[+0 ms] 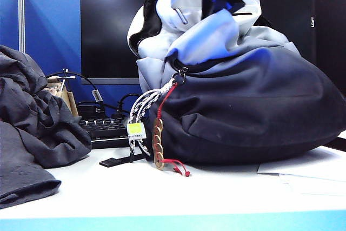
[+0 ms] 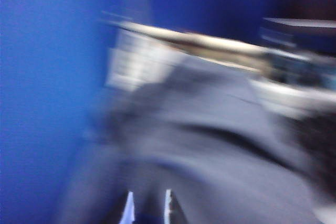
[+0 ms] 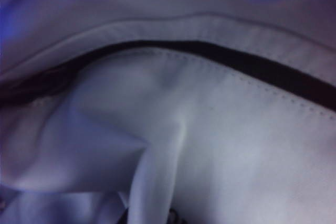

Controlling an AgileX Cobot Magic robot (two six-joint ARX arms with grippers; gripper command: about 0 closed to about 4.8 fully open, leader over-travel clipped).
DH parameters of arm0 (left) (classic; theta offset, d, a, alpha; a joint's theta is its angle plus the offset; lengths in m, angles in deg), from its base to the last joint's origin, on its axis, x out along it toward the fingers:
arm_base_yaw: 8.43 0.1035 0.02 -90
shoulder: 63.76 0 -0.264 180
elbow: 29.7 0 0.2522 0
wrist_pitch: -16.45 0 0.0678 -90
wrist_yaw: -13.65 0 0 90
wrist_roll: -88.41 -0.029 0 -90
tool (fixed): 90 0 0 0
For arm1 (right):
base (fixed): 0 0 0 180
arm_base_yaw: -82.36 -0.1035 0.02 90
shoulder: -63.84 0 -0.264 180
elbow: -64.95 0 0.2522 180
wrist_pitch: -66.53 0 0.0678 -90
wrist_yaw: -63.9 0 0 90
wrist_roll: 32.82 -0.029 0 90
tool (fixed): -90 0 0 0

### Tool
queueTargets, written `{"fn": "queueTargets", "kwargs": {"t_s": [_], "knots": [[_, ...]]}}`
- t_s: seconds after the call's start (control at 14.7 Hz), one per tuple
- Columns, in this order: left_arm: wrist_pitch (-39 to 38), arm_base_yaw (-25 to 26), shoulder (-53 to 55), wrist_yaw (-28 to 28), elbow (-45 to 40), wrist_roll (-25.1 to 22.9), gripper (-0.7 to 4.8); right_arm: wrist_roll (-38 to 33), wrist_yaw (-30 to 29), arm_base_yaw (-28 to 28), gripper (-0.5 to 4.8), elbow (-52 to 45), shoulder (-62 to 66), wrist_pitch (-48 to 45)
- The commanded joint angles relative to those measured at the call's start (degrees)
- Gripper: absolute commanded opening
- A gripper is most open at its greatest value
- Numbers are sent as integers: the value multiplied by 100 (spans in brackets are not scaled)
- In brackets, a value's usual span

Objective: Put the gray clothes into the backpack.

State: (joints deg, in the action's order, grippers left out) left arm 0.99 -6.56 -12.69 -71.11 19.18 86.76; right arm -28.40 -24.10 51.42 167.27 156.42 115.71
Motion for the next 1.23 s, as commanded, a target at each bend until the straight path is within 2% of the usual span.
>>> {"fn": "queueTargets", "kwargs": {"t_s": [0.07,0.27,0.48,0.54,0.75,1.02,1.16,1.23], "knots": [[-339,7,13,-142,11,33,111,81,-85,-129,-8,7,-275,776],[-334,9,13,9,11,-4,238,177,-66,-164,-8,9,-511,1451],[-144,7,439,109,11,-7,479,339,-61,-164,-8,9,-566,2352],[-144,7,612,92,13,22,479,356,-63,-164,-8,9,-577,2457],[168,4,1209,-605,13,372,479,356,-59,-166,-8,9,-686,2570],[1108,7,2103,-807,17,531,479,444,-55,-166,-8,9,-750,2588],[1808,4,2767,-1582,22,564,479,448,-57,-166,-8,9,-756,2583],[2144,0,2946,-2072,22,839,479,457,-55,-166,-8,11,-756,2586]]}}
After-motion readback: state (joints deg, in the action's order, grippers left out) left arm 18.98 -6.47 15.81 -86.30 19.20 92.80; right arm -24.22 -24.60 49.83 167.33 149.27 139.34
